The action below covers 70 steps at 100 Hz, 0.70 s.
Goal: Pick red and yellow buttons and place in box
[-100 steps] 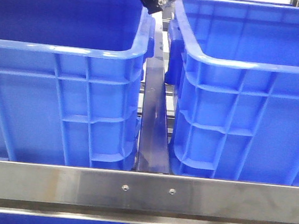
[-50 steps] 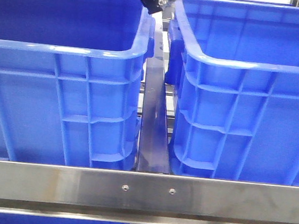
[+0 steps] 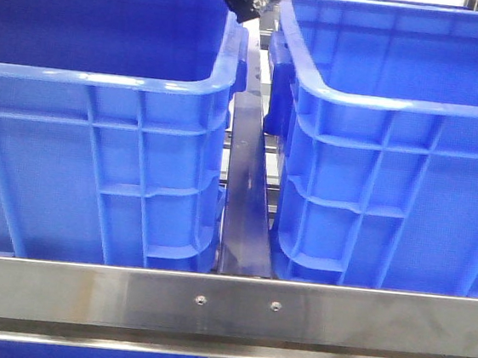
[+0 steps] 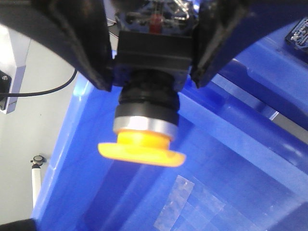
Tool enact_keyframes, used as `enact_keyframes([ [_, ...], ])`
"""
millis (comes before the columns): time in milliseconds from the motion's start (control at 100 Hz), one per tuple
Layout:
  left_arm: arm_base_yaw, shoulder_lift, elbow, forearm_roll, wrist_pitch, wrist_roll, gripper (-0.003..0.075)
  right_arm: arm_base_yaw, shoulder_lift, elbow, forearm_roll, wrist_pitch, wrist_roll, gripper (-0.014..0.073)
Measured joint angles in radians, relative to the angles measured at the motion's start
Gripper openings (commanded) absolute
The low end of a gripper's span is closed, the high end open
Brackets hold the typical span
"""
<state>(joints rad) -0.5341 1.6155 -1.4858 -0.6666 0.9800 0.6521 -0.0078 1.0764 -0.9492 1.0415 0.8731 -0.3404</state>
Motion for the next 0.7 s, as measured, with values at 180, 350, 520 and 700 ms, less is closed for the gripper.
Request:
enact_keyframes([
  [180,0.0,0.0,0.0,0.0,0.0,0.0,0.0169,0.008,0.148,0.0,0.315,0.053,-0.212,0.065],
  [350,0.0,0.0,0.0,0.0,0.0,0.0,0.0169,0.081,0.241,0.0,0.397,0.034,-0.299,0.065],
  [520,0.0,0.0,0.0,0.0,0.0,0.0,0.0169,0.15,0.293,0.0,0.417,-0.009,-0.325,0.065],
  [700,0.0,0.0,0.0,0.0,0.0,0.0,0.0169,0.186,0.32,-0.031,0.47,-0.028,-0.361,0.065],
])
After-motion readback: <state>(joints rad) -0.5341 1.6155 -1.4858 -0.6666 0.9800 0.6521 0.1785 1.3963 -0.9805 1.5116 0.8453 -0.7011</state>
